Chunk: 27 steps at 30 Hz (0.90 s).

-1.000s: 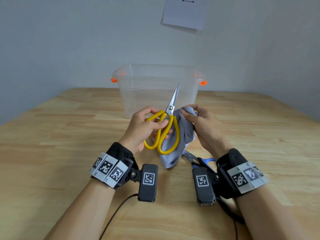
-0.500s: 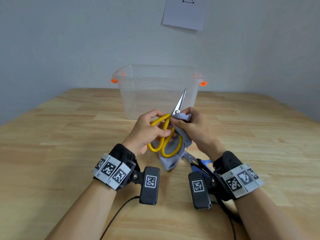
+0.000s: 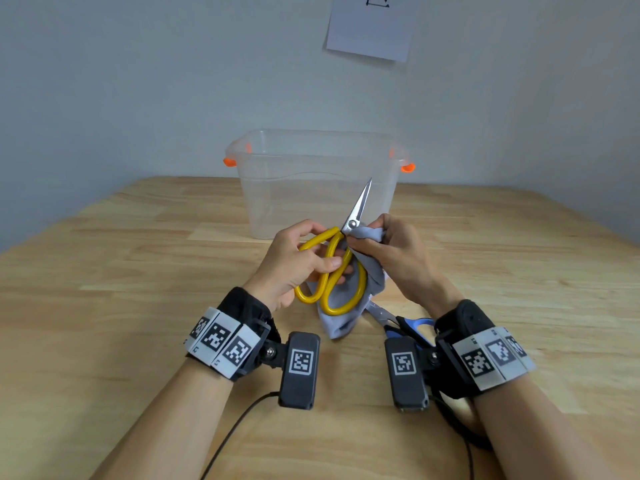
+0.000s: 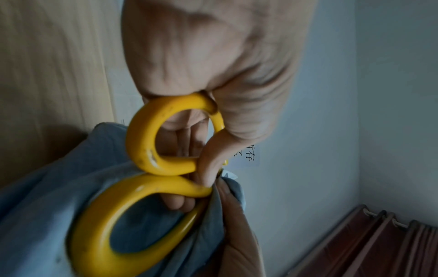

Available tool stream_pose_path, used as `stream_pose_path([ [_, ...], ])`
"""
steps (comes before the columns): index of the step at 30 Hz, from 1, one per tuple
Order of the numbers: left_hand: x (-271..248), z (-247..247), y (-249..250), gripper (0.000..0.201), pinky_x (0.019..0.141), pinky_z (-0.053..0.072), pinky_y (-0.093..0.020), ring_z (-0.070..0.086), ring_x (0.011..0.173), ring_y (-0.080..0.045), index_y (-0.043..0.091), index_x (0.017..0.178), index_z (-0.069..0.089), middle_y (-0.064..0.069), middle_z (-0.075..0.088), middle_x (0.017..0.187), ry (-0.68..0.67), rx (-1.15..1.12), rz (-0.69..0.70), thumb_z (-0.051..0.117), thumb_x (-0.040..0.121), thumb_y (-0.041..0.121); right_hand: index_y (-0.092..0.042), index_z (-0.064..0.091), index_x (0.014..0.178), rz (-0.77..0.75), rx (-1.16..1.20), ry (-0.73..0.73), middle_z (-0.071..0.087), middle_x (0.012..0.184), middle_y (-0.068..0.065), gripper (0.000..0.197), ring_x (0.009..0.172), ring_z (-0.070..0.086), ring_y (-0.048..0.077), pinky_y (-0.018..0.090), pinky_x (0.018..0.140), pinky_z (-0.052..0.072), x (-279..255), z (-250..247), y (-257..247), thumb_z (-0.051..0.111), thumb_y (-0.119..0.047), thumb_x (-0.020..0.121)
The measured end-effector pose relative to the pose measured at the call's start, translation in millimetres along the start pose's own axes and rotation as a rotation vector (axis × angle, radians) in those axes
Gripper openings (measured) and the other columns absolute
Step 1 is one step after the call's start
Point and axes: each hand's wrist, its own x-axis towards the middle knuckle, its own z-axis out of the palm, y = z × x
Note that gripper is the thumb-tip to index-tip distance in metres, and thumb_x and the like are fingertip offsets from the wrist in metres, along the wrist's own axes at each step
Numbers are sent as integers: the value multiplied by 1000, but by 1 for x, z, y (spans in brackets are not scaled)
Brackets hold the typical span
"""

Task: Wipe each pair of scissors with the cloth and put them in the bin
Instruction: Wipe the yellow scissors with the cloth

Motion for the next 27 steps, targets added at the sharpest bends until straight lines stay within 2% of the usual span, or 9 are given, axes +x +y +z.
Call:
stream_pose_path([
  [3,0,-1,1,32,64,63,-45,73,71,-35,0,102,58,-19,70,83,2,-35,0,63,81,-23,2,57,88,38,106,3,70,81,14,21,79,71,19,31,71,57,2,0,2,74,-11,87],
  [7,0,-1,2,33,66,63,-46,73,72,-38,2,100,58,-20,69,84,17,-51,1,63,81,-24,16,54,105,75,260,-26,63,106,36,53,95,70,36,47,87,57,2,1,1,77,-24,78],
  [10,1,-2,2,33,68,63,-48,73,77,-42,5,97,58,-20,70,85,26,-58,1,63,81,-23,12,57,101,80,284,12,65,97,29,45,90,69,30,42,85,56,2,-1,0,74,-22,77],
  [13,1,-3,2,33,69,62,-49,72,80,-44,6,98,58,-20,70,85,22,-52,1,64,81,-22,18,54,109,87,311,25,65,96,23,56,90,68,30,43,86,54,3,-1,1,74,-24,76],
  [16,1,-2,1,32,69,62,-48,73,80,-43,6,97,59,-20,70,86,16,-46,-9,64,81,-22,4,57,96,93,295,5,67,91,19,38,88,69,29,43,85,55,3,-1,1,77,-22,76],
  [18,0,-1,1,32,68,63,-47,72,81,-42,6,96,60,-21,70,87,9,-28,-8,65,80,-22,-4,55,87,72,249,3,69,84,14,32,83,70,26,39,79,58,2,0,3,82,-18,76],
  [22,0,0,0,32,66,63,-46,72,81,-40,6,95,61,-21,70,87,3,4,6,65,80,-22,-1,57,90,31,166,42,69,73,7,23,73,71,20,29,66,56,1,3,4,78,-7,83],
  [24,0,-1,0,31,65,62,-44,72,78,-40,5,95,61,-20,71,85,-4,3,5,65,80,-22,2,57,92,41,203,32,70,78,12,24,76,71,23,32,69,57,1,2,3,78,-6,82],
  [27,-1,-2,0,31,65,63,-45,73,75,-39,4,96,61,-21,70,84,-14,-5,3,64,80,-22,15,55,98,67,290,3,67,92,27,43,87,70,33,46,82,57,2,0,2,80,-11,75],
])
